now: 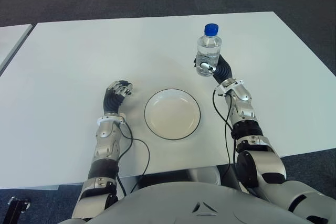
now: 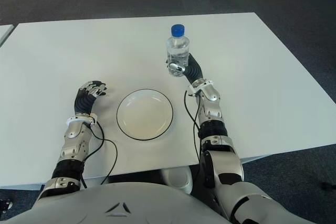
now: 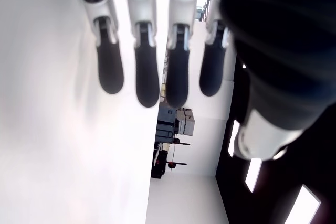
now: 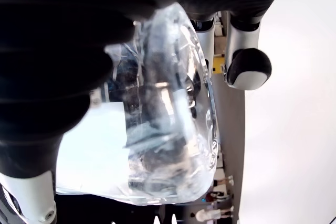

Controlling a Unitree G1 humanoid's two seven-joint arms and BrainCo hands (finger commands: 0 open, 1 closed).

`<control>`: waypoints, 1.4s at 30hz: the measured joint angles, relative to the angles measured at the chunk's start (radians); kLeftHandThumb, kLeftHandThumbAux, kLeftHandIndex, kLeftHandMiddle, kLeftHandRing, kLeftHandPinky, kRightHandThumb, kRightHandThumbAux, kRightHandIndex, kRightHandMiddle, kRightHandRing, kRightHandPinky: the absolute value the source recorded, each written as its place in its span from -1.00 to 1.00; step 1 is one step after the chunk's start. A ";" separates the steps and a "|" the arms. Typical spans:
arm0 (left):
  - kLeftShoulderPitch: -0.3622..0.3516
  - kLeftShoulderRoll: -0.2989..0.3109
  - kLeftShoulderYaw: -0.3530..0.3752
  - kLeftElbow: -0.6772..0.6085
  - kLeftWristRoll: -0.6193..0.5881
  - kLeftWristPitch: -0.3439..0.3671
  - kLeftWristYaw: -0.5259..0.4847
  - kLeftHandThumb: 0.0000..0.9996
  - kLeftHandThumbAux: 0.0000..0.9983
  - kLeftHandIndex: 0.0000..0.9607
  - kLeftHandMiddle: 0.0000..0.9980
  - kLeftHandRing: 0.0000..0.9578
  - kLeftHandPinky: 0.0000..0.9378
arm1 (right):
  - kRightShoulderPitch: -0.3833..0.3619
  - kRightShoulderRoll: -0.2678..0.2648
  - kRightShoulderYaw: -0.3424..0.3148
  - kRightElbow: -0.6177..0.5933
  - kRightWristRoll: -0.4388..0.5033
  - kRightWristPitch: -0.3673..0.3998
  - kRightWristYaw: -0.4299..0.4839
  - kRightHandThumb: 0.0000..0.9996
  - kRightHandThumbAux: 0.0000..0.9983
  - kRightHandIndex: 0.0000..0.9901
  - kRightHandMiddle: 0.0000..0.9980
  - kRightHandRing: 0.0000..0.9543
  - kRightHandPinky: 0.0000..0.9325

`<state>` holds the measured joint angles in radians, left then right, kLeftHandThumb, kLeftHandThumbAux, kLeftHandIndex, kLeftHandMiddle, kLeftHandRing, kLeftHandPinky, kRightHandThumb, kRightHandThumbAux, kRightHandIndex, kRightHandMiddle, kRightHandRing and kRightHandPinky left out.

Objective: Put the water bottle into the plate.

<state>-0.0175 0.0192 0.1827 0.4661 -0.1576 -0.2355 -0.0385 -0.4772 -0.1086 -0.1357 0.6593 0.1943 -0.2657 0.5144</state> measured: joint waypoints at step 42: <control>-0.005 -0.001 0.005 0.019 -0.024 -0.024 -0.008 0.40 0.45 -0.13 -0.13 -0.06 -0.03 | 0.153 0.058 0.163 -0.147 -0.202 -0.305 -0.195 0.42 0.43 -0.11 0.83 0.91 0.92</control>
<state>-0.0224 0.0184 0.1875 0.4850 -0.1812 -0.2592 -0.0462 -0.3238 -0.0507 0.0278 0.5122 -0.0074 -0.5710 0.3190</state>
